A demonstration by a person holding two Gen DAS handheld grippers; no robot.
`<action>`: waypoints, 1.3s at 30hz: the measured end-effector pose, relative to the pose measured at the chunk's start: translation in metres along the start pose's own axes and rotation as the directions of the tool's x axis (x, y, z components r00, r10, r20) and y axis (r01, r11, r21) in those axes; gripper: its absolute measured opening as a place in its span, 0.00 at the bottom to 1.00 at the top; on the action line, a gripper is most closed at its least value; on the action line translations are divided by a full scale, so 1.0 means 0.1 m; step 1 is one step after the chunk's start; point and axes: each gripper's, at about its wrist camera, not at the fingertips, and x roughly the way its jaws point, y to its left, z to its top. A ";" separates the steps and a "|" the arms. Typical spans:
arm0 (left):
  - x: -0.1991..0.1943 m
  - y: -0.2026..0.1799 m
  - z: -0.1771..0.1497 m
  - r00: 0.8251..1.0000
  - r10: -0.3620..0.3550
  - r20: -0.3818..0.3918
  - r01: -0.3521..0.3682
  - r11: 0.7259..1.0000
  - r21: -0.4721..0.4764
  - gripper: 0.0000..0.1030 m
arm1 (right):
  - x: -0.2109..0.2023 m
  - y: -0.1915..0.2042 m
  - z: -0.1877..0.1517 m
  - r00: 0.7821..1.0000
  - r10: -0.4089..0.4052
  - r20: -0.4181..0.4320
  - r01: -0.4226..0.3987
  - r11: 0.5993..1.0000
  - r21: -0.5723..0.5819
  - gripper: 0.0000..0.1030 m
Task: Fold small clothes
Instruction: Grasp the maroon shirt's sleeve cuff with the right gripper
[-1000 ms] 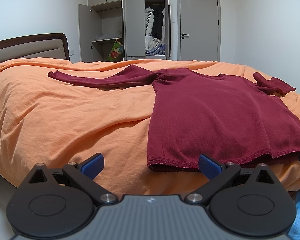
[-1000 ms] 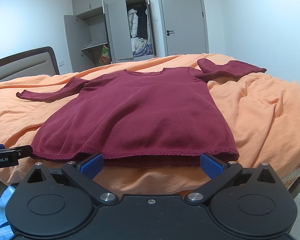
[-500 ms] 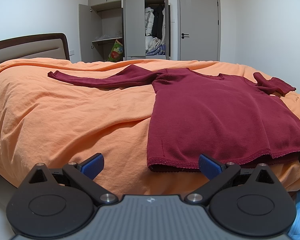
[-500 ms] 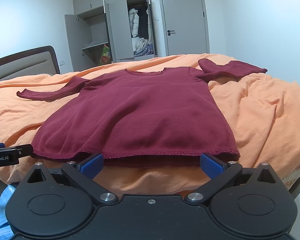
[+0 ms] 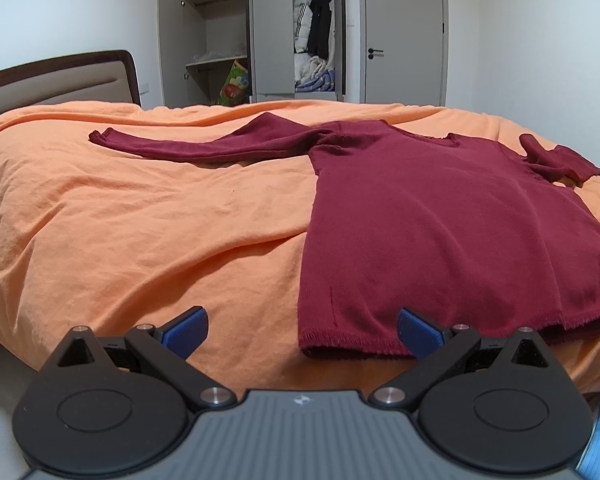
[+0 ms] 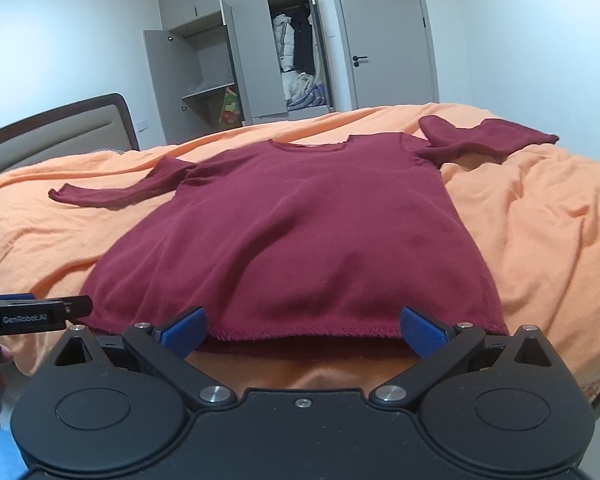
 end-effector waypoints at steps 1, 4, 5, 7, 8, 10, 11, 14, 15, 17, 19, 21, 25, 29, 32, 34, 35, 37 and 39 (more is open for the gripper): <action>0.03 0.01 0.04 1.000 0.001 -0.007 -0.001 1.000 -0.003 1.00 | 0.02 0.00 0.03 1.000 0.007 0.000 -0.007 1.000 0.003 1.00; 0.12 0.05 0.19 1.000 0.011 -0.013 -0.011 1.000 -0.008 1.00 | 0.10 -0.01 0.16 1.000 0.027 0.014 -0.027 1.000 0.004 1.00; 0.16 0.07 0.26 1.000 0.022 -0.012 -0.022 1.000 -0.015 1.00 | 0.12 -0.01 0.21 0.999 0.032 0.019 -0.032 0.999 0.005 1.00; 0.25 0.12 0.40 0.999 0.039 -0.012 -0.039 0.999 -0.031 1.00 | 0.19 -0.04 0.33 0.999 0.036 0.026 -0.036 0.999 0.012 1.00; 0.31 0.14 0.48 0.999 0.044 -0.015 -0.045 0.998 -0.038 1.00 | 0.23 -0.06 0.39 0.999 0.036 0.031 -0.036 0.999 0.016 1.00; 0.42 0.19 0.66 0.998 0.058 -0.017 -0.059 0.996 -0.060 1.00 | 0.30 -0.12 0.52 0.999 0.028 0.042 -0.029 0.999 0.023 1.00; 0.49 0.21 0.76 0.998 0.065 -0.015 -0.066 0.995 -0.069 1.00 | 0.35 -0.16 0.61 0.999 0.020 0.047 -0.021 0.999 0.029 1.00; 0.69 0.26 1.11 0.995 0.098 0.013 -0.097 0.993 -0.070 1.00 | 0.46 -0.31 0.83 0.997 -0.002 0.072 -0.001 0.999 0.045 1.00; 0.75 0.28 1.23 0.992 0.122 0.028 -0.120 0.990 -0.073 1.00 | 0.50 -0.36 0.91 0.997 -0.014 0.082 0.009 0.999 0.049 1.00; 0.86 0.34 1.47 0.985 0.159 0.065 -0.153 0.984 -0.095 1.00 | 0.58 -0.49 1.08 0.995 -0.036 0.095 0.031 0.998 0.055 1.00; 0.95 0.42 1.72 0.979 0.178 0.098 -0.165 0.978 -0.127 1.00 | 0.65 -0.63 1.22 0.992 -0.054 0.112 0.048 0.997 0.052 1.00; 1.05 0.47 1.97 0.974 0.192 0.123 -0.173 0.974 -0.149 1.00 | 0.72 -0.77 1.36 0.990 -0.074 0.118 0.069 0.996 0.051 1.00; 1.27 0.42 2.45 0.956 0.232 0.177 -0.205 0.965 -0.161 1.00 | 0.94 -1.12 1.64 0.986 -0.117 0.118 0.112 0.992 0.050 1.00; 1.50 0.17 2.82 0.958 0.193 0.214 -0.159 0.973 -0.166 1.00 | 1.14 -1.57 1.91 0.984 -0.140 0.110 0.136 0.990 0.040 1.00; 1.69 -0.20 2.98 0.966 0.120 0.228 -0.092 0.988 -0.127 1.00 | 1.34 -1.97 2.14 0.978 -0.182 0.102 0.179 0.983 0.035 1.00; 1.84 -0.51 3.01 0.973 0.051 0.226 -0.033 0.996 -0.084 1.00 | 1.48 -2.23 2.26 0.970 -0.220 0.098 0.217 0.975 0.044 1.00; 1.92 -0.66 3.00 0.975 0.017 0.223 -0.003 0.998 -0.063 1.00 | 1.55 -2.37 2.31 0.966 -0.242 0.095 0.238 0.970 0.051 1.00; 2.08 -0.97 2.97 0.978 -0.057 0.200 0.062 0.998 -0.021 1.00 | 1.72 -2.66 2.41 0.959 -0.270 0.083 0.265 0.962 0.069 1.00; 2.22 -1.27 2.91 0.978 -0.125 0.169 0.125 0.992 0.011 1.00 | 1.89 -2.93 2.48 0.953 -0.297 0.067 0.289 0.952 0.099 1.00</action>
